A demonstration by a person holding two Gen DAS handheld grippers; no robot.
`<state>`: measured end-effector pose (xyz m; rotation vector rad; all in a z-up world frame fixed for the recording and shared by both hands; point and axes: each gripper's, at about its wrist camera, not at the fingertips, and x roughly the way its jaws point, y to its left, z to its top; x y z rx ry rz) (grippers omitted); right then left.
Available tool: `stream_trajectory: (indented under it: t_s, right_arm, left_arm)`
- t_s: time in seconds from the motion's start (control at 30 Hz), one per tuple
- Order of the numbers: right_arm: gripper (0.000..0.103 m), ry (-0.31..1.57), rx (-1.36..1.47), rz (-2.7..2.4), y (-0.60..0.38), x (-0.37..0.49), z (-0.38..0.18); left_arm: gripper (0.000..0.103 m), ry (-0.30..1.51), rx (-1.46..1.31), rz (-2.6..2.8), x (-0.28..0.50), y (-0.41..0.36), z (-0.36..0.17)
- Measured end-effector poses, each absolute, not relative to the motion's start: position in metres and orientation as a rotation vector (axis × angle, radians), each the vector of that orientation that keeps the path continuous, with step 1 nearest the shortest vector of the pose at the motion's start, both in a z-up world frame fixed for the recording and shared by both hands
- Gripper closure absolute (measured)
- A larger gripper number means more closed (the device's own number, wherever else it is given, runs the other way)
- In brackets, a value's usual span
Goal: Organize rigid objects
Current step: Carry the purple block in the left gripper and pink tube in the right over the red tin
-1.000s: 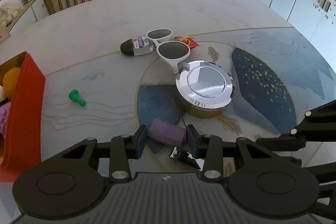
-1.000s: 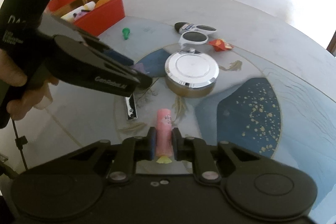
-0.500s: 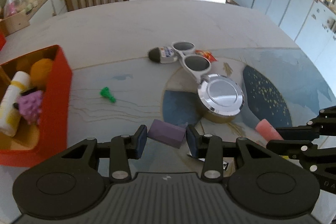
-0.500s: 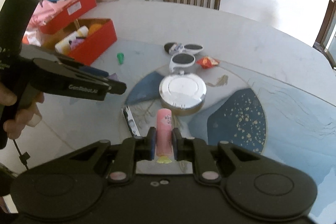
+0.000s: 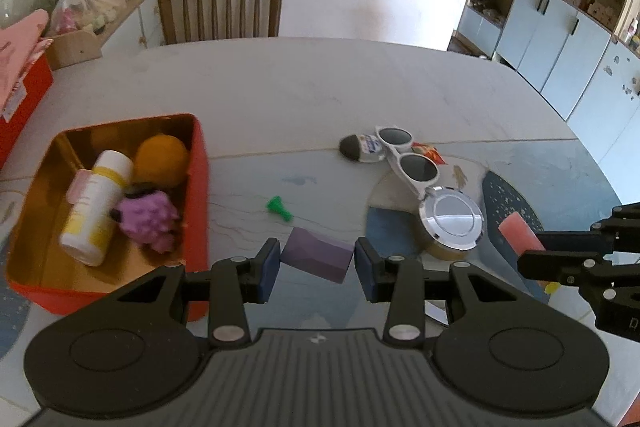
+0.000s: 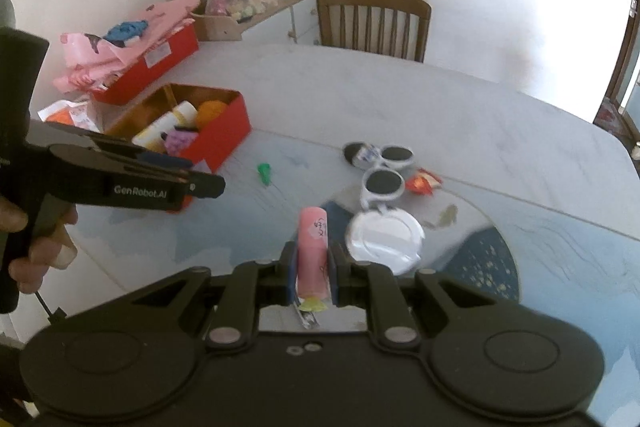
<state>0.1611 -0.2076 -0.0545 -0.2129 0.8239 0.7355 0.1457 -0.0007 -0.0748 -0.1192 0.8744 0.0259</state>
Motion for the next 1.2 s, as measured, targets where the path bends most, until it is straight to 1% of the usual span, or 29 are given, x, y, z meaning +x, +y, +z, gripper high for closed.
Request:
stream_trajectory:
  t_s: [0.4, 0.57, 0.87, 1.03, 1.2]
  right_arm:
    - [0.088, 0.771, -0.204, 0.787, -0.142, 0.149, -0.031]
    - [0.088, 0.753, -0.224, 0.812, -0.11, 0.142, -0.026]
    - [0.088, 0.777, -0.242, 0.827, -0.055, 0.143, -0.032]
    - [0.088, 0.781, -0.241, 0.822, -0.027, 0.151, -0.034]
    - [0.088, 0.797, -0.256, 0.816, 0.001, 0.162, -0.043]
  left_arm:
    - [0.063, 0.802, -0.149, 0.065, 0.129, 0.062, -0.041]
    - [0.063, 0.798, -0.162, 0.089, 0.122, 0.09, -0.042]
    - [0.063, 0.805, -0.207, 0.14, 0.115, 0.146, -0.05]
    - [0.063, 0.8, -0.237, 0.165, 0.122, 0.177, -0.052]
    - [0.063, 0.804, -0.21, 0.177, 0.141, 0.196, -0.062]
